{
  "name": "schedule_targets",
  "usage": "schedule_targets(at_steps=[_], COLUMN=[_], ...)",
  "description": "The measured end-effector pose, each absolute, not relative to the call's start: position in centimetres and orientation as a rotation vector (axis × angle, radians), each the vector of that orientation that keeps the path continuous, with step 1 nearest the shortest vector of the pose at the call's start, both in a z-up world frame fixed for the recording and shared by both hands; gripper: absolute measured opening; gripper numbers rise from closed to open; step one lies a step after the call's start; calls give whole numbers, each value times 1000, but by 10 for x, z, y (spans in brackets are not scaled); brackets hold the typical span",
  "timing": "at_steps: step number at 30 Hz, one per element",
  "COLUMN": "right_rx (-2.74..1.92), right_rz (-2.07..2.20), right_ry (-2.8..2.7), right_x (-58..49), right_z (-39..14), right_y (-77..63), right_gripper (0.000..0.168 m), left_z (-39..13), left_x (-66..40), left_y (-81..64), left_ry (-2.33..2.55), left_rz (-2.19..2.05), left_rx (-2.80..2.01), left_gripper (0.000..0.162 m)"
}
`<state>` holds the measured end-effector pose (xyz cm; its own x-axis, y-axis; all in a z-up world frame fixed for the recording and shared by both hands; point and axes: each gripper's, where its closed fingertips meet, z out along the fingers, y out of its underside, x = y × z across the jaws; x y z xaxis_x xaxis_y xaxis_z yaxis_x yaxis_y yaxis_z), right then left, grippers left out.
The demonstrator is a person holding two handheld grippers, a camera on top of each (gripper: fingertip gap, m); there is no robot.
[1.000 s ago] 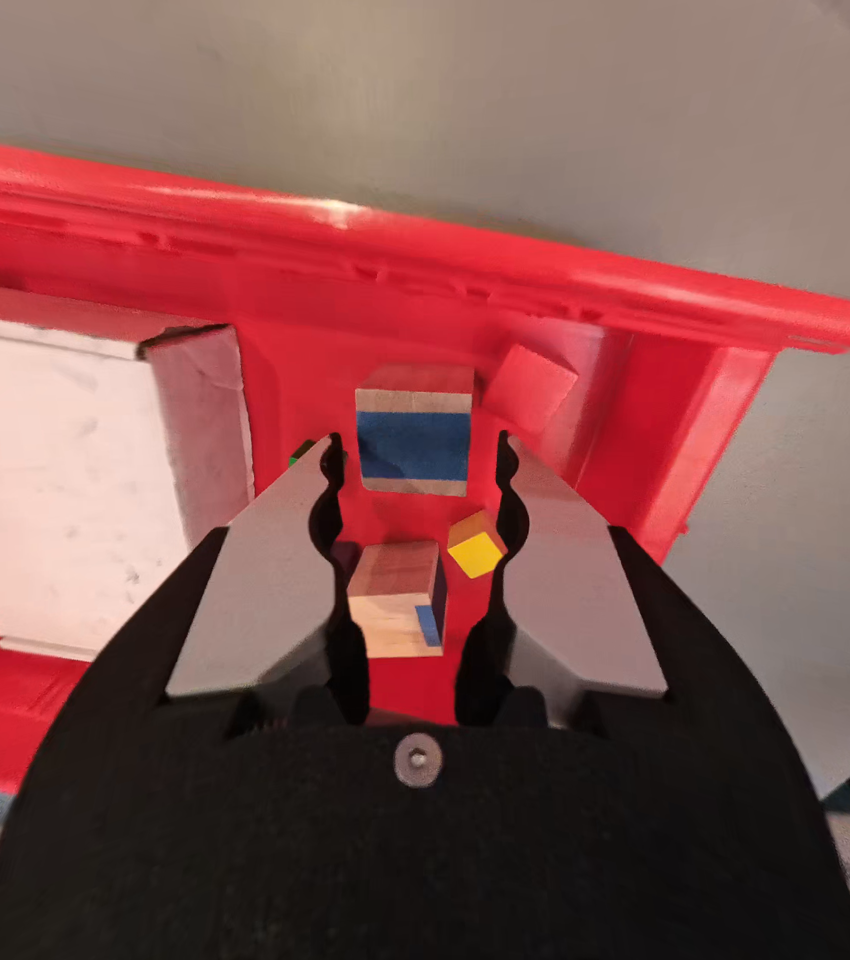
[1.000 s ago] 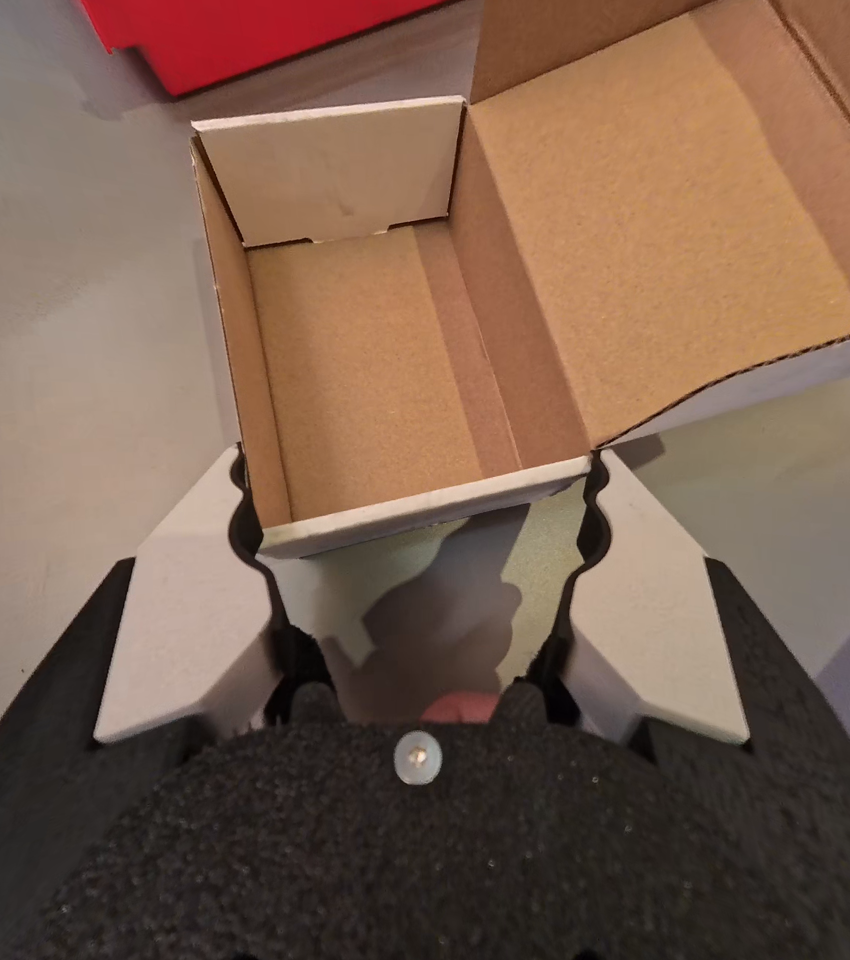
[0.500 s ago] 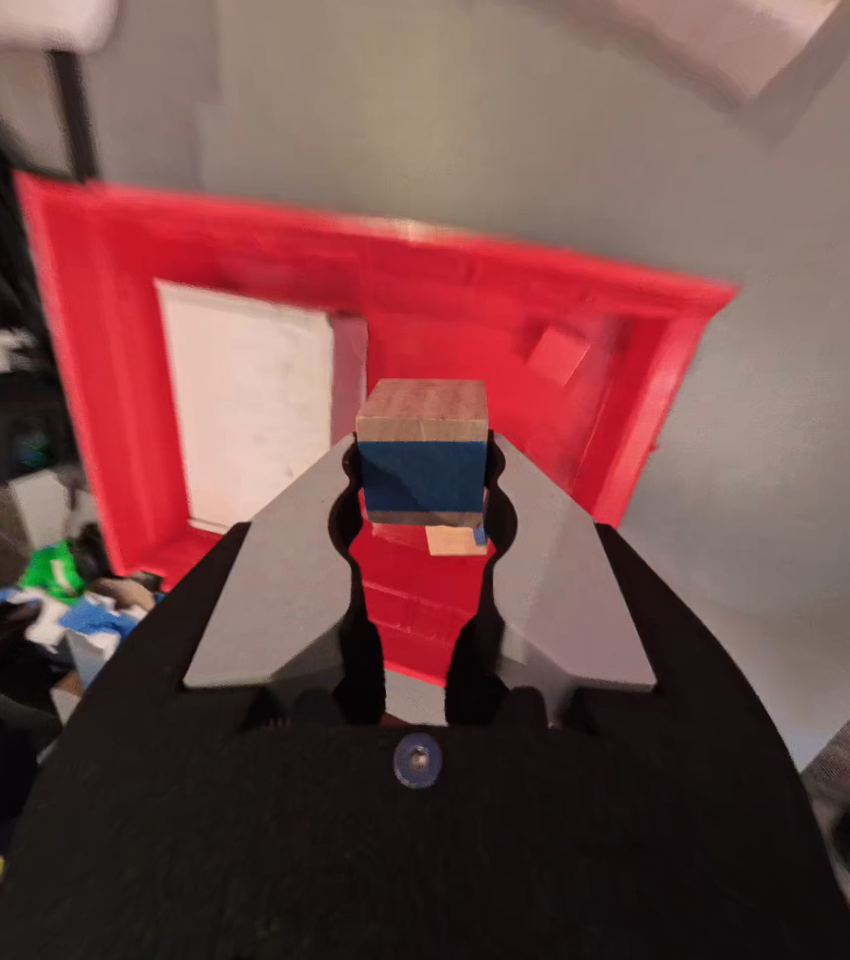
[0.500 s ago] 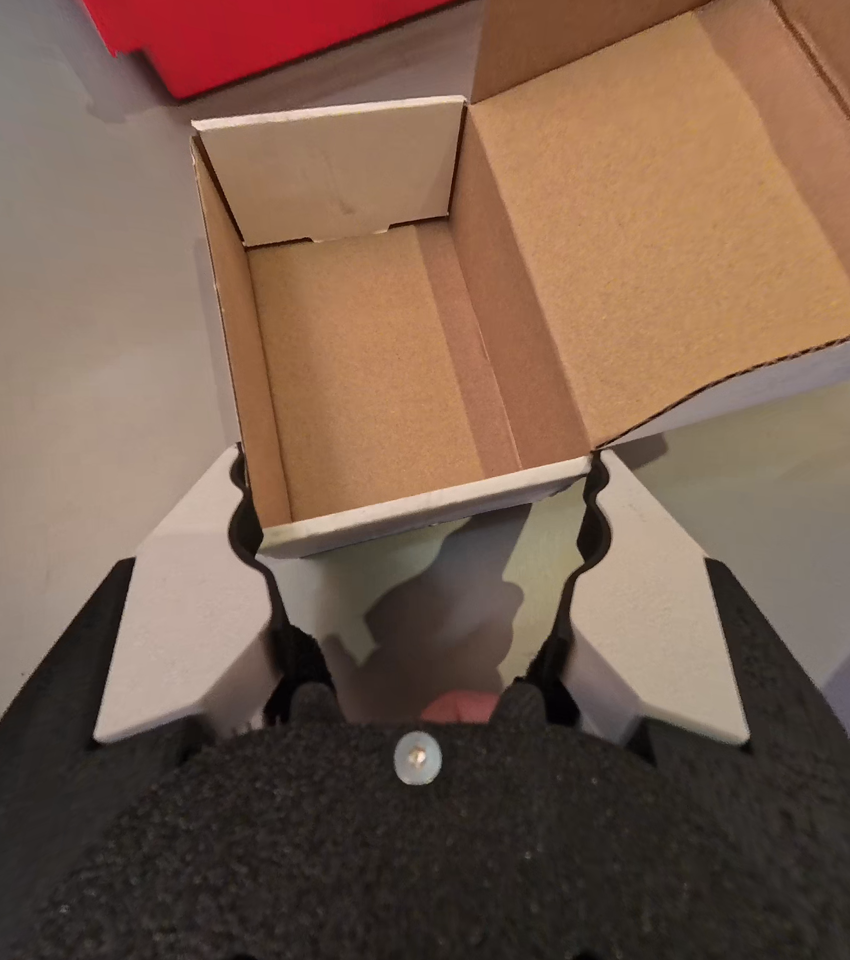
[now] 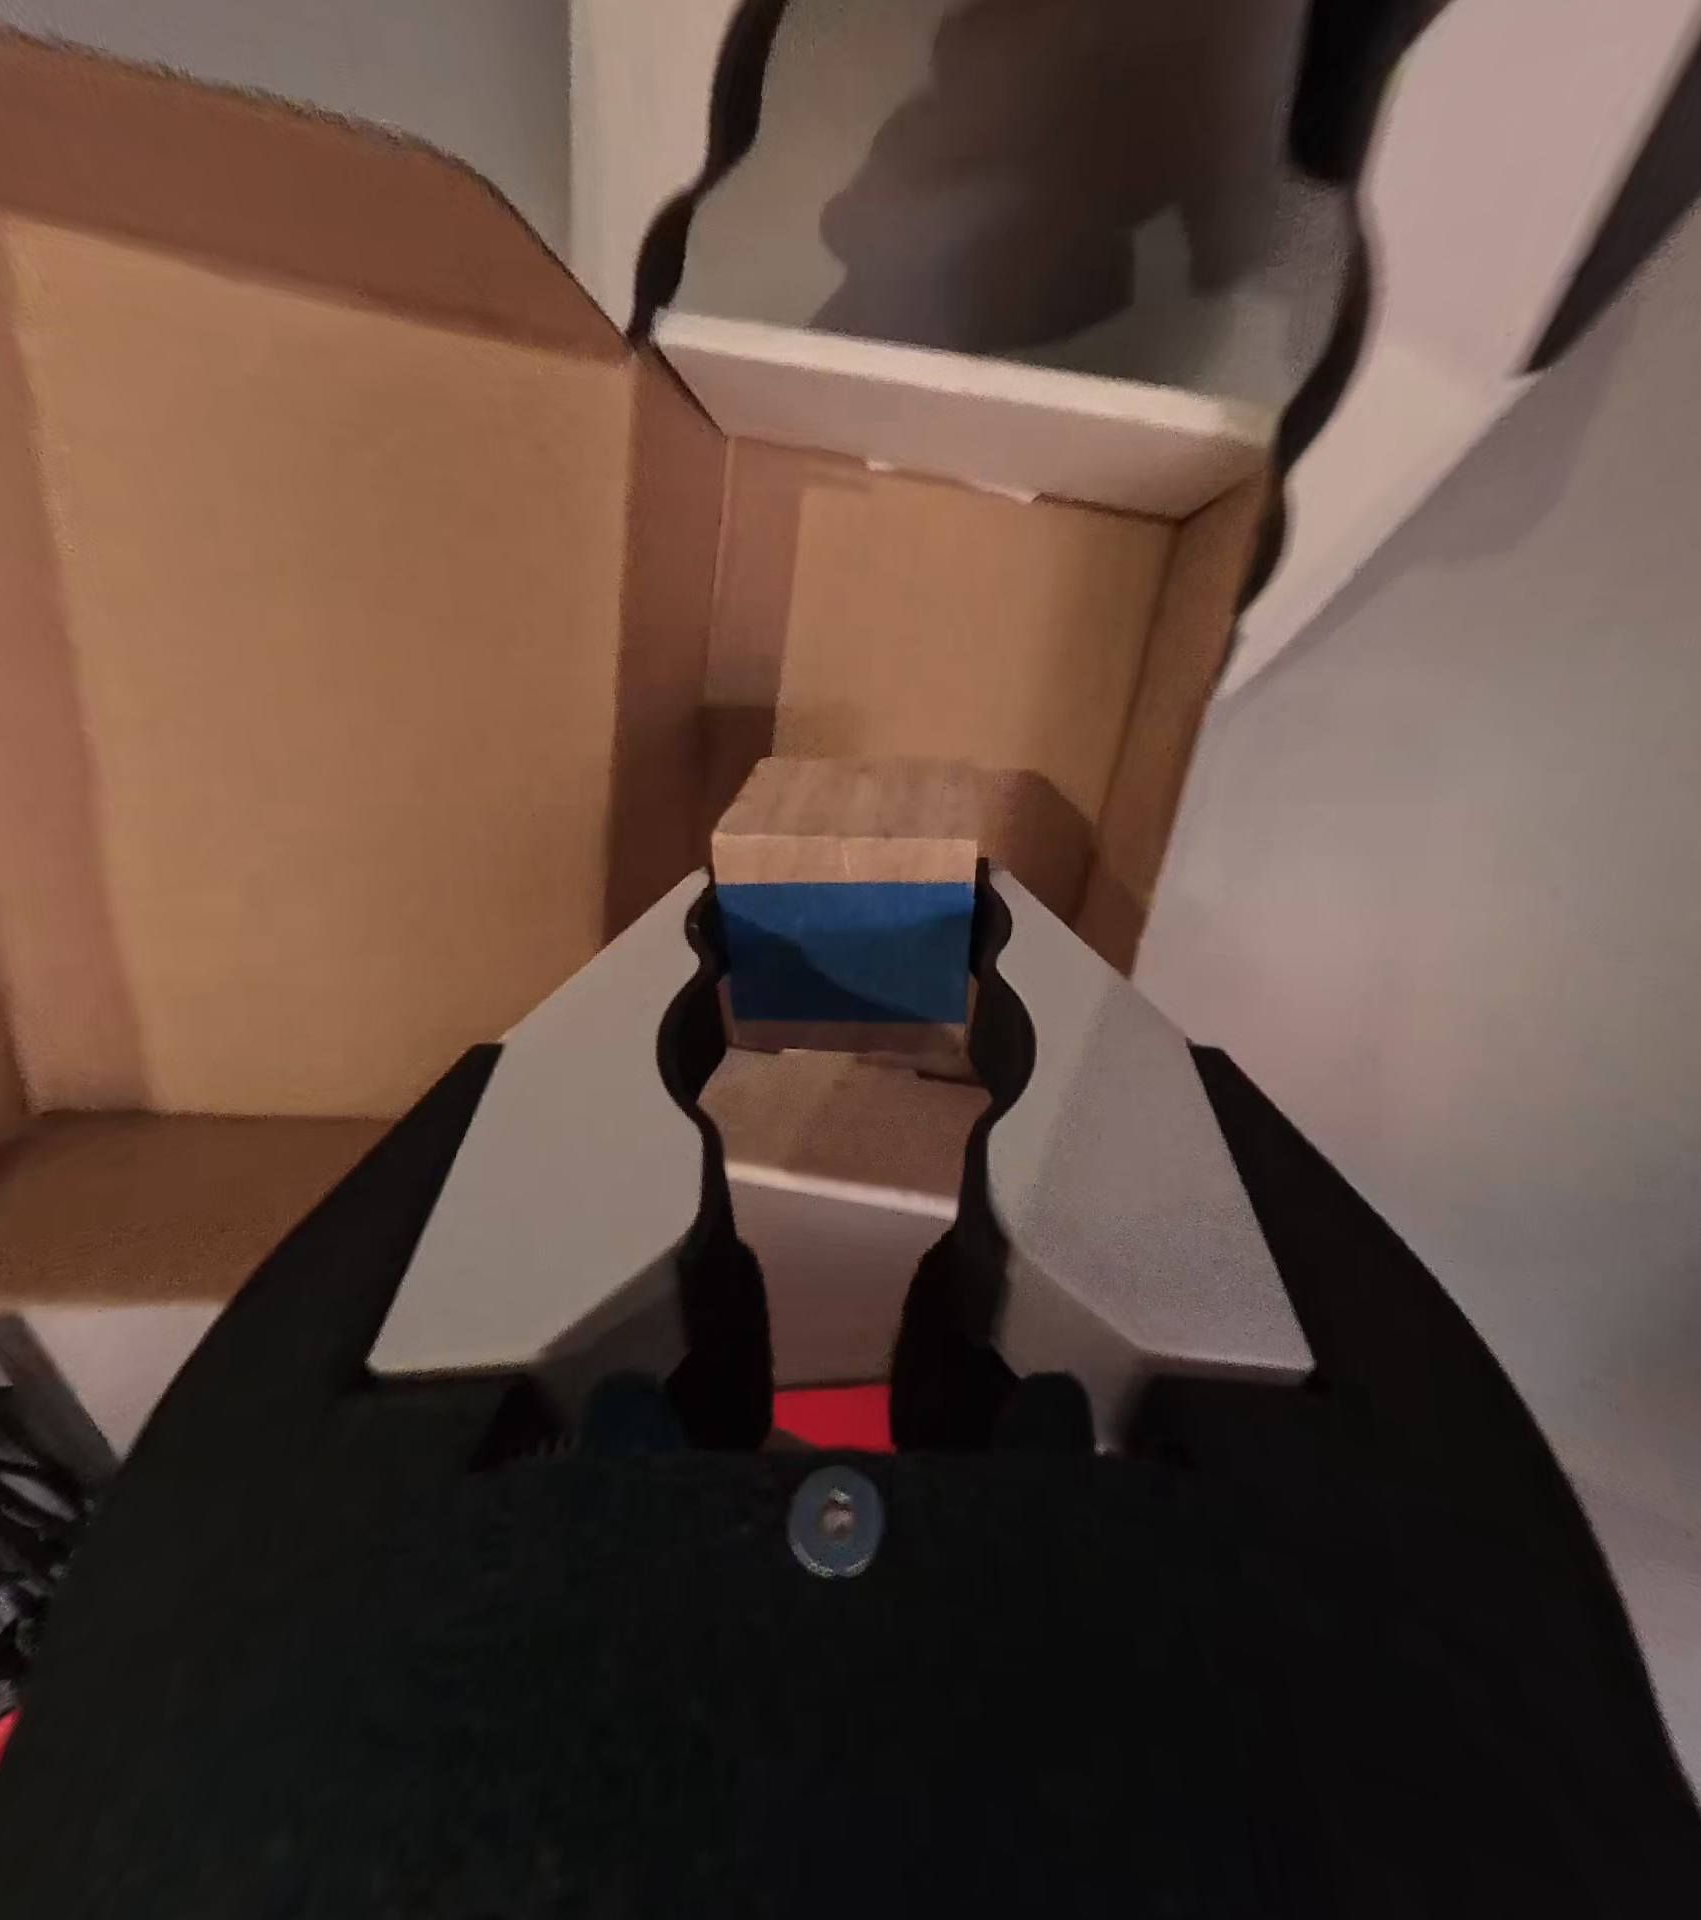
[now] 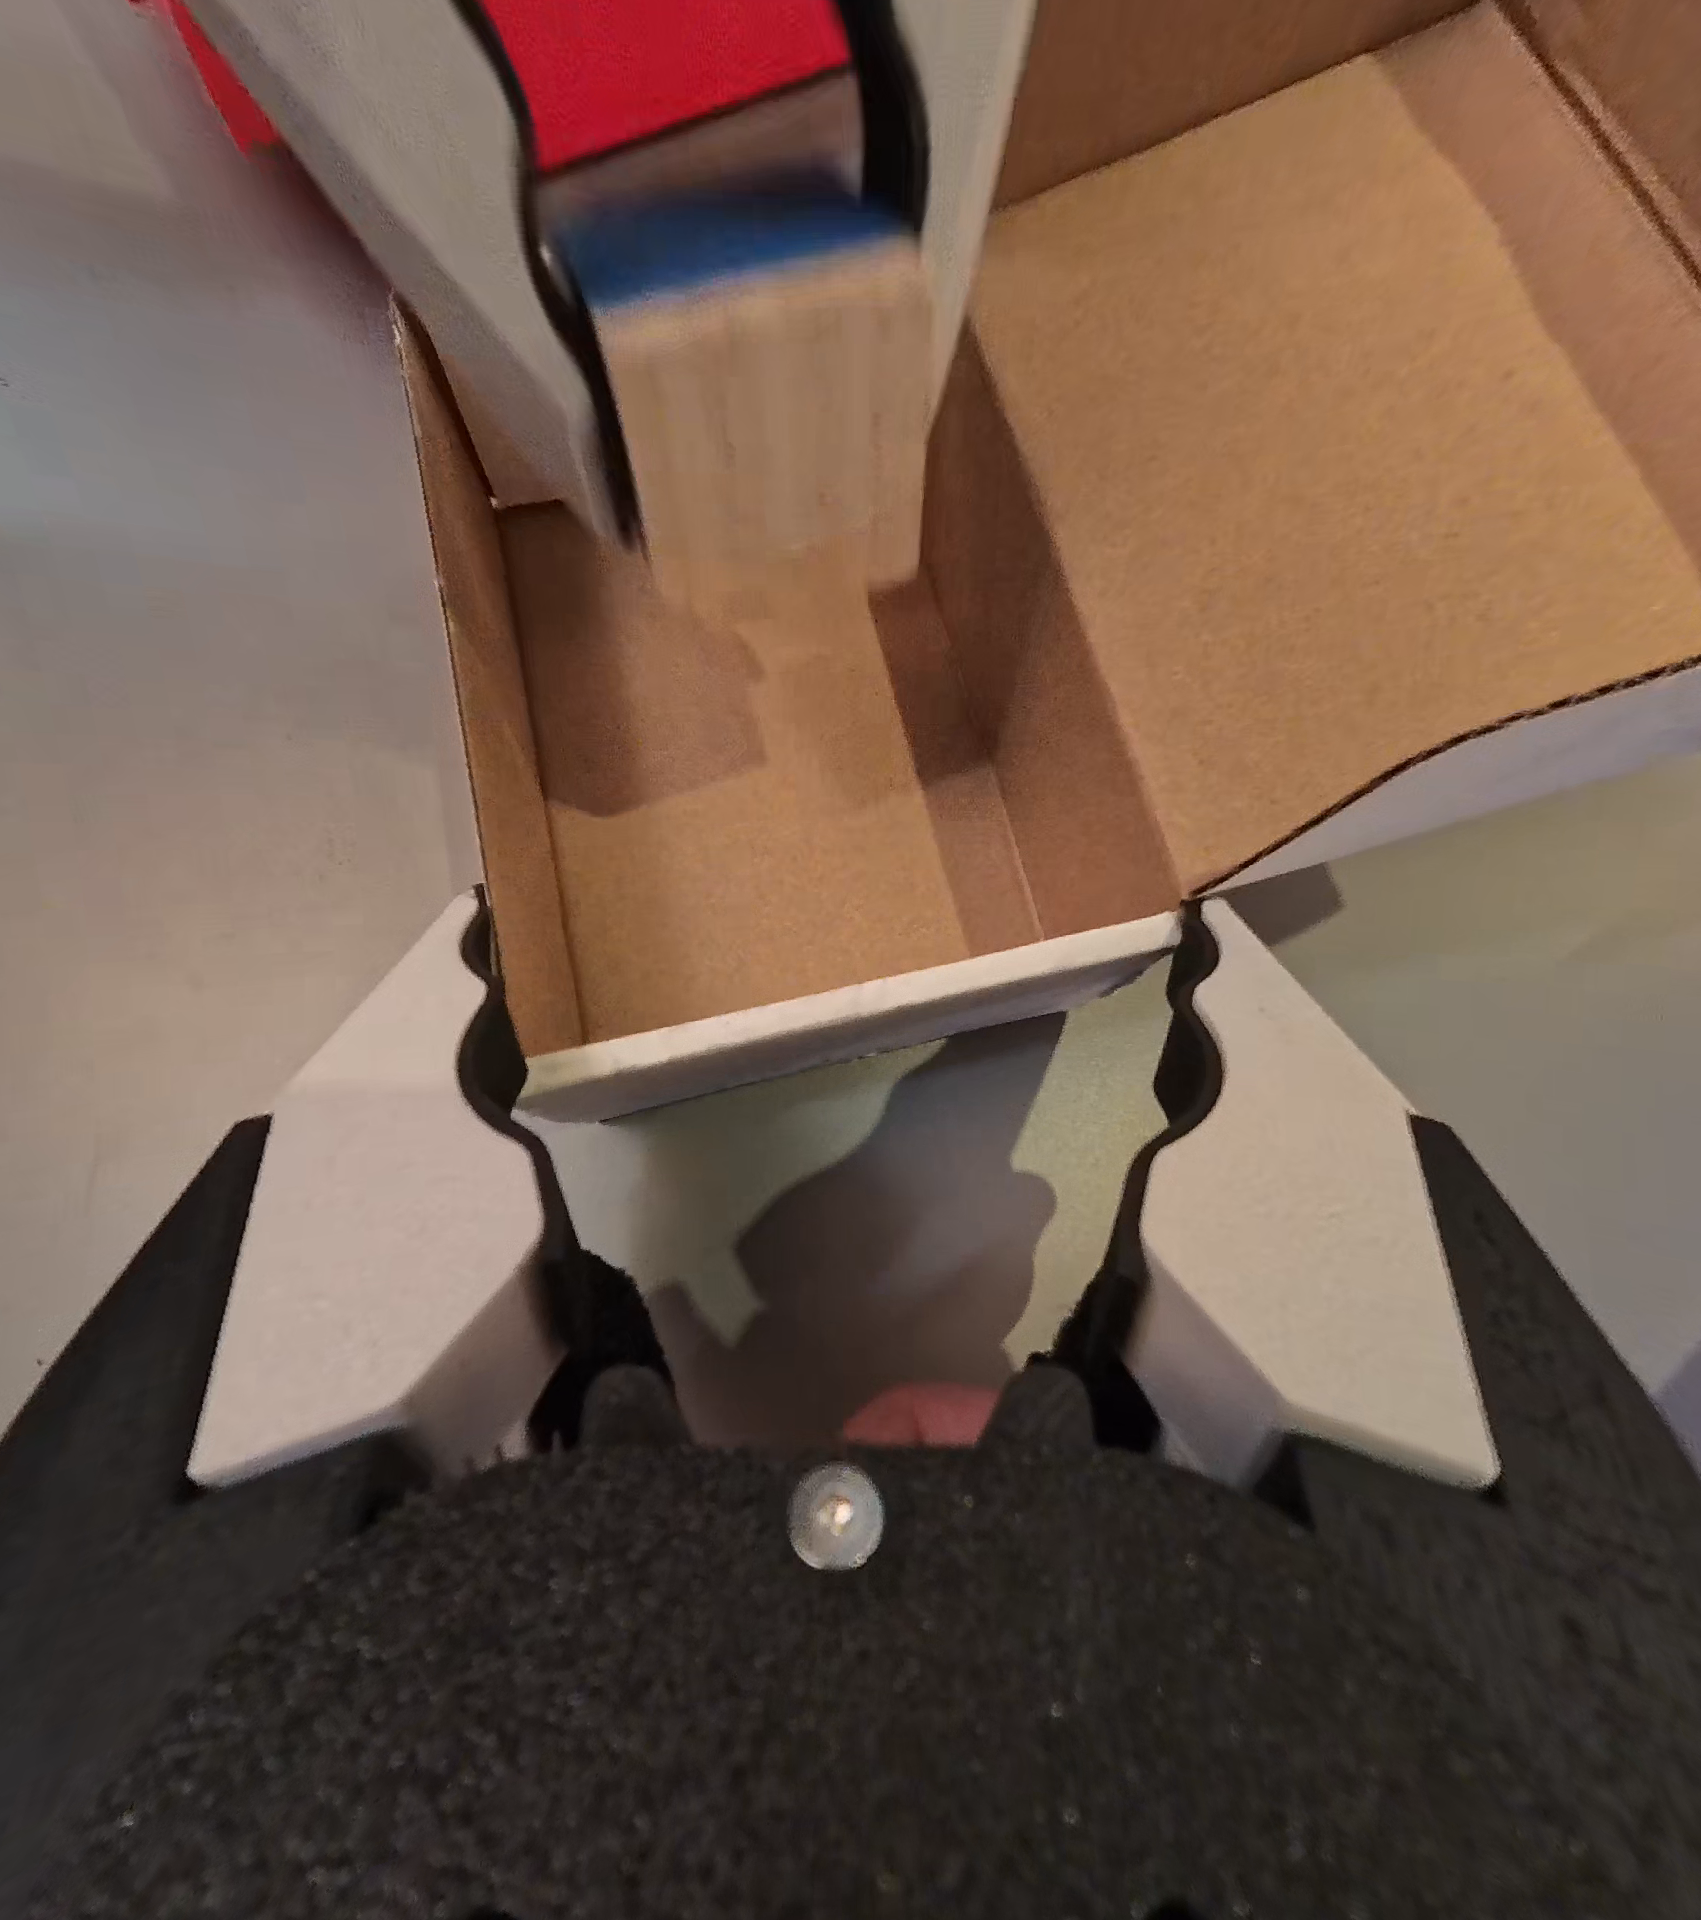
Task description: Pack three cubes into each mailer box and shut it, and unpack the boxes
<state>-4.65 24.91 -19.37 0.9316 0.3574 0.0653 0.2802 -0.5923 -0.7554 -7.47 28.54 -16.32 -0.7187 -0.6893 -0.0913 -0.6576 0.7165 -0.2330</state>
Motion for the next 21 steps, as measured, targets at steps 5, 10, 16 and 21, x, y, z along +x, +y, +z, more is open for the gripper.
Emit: schedule_targets(at_steps=[5, 10, 16, 21], right_rx=[-2229, -2229, -2230, -2233], right_rz=[115, 121, 117, 124], right_ry=[-446, -439, -442, -442], right_x=[-46, -46, -46, -46], right_z=[-193, -194, -194, -194], right_y=[249, 249, 249, 249], right_gripper=[125, 125, 125, 125], left_z=[-194, -212, -210, -131], left_x=[-70, -70, -69, -64], left_y=[291, 290, 290, 280], left_ry=[2771, 2800, 2735, 2522], left_rz=[-235, -177, -260, -619], left_rx=[-1167, -1175, -1203, -1239], left_gripper=[42, 42, 42, 49])
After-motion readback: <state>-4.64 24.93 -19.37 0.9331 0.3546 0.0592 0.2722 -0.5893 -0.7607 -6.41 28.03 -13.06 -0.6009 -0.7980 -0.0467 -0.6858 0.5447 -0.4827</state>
